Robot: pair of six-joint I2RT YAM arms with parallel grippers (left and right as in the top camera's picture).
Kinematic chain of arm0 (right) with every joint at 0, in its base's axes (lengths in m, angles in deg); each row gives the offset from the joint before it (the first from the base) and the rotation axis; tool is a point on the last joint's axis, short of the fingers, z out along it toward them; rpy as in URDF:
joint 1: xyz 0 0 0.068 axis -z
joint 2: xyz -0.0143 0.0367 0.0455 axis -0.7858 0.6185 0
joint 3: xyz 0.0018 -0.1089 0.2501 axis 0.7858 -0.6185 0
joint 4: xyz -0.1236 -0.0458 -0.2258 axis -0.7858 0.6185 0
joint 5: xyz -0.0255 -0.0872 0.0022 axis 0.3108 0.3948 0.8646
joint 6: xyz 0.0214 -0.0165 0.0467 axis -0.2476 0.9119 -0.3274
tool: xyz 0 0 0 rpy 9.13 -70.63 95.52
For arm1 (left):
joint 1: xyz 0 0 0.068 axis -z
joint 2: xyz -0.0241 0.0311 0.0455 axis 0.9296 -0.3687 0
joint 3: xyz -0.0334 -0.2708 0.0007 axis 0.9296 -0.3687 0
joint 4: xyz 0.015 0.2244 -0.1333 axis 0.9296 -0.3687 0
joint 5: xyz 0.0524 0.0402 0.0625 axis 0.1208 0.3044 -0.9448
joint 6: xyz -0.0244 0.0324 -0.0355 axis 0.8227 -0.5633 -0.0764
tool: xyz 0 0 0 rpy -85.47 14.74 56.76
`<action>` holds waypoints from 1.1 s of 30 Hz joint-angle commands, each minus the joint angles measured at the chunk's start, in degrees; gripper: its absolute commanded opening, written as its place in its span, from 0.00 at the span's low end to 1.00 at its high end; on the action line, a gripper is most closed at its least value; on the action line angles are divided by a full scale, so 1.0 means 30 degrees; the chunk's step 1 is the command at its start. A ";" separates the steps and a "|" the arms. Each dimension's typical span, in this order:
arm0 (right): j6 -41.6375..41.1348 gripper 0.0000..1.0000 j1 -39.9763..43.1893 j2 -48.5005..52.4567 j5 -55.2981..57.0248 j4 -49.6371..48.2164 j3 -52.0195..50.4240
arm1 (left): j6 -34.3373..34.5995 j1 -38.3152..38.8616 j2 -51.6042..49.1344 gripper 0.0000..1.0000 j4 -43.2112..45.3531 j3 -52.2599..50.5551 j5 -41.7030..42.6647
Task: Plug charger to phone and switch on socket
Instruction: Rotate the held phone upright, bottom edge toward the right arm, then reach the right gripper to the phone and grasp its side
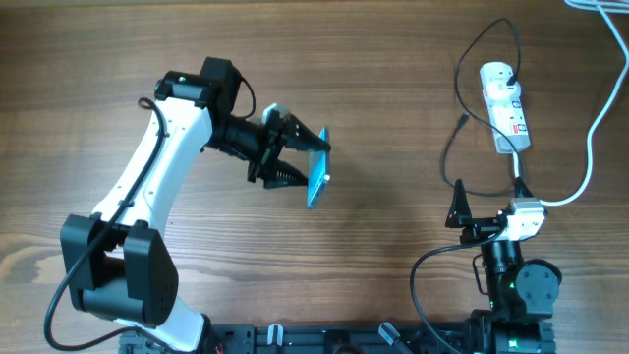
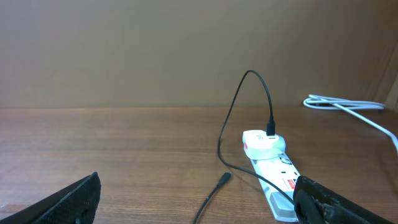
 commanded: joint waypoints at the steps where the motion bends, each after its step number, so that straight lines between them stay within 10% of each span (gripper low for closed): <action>1: 0.0335 1.00 -0.0109 -0.0117 0.0262 -0.0051 -0.0015 | 0.0022 -0.0131 0.0095 0.47 0.1231 0.0430 0.0656; 14: -0.0117 1.00 -0.0117 -0.0117 0.0109 -0.0073 -0.0015 | 0.2448 -0.0131 0.0095 0.47 0.4022 0.0430 -1.0469; 21: -1.8003 1.00 -0.0117 0.0058 -0.2142 -0.0255 -0.0015 | 0.5253 -0.0109 0.0095 0.42 0.5319 0.0430 -1.4025; 24: -2.1434 1.00 -0.0117 0.0641 -0.6513 -0.0583 -0.0015 | 0.6659 0.0226 0.0095 0.42 0.5741 0.0430 -1.4411; 33: -1.7690 1.00 -0.0109 0.4269 -1.3551 -0.0430 -0.0015 | 0.8699 0.2521 0.0095 0.43 0.6448 0.0423 -1.6480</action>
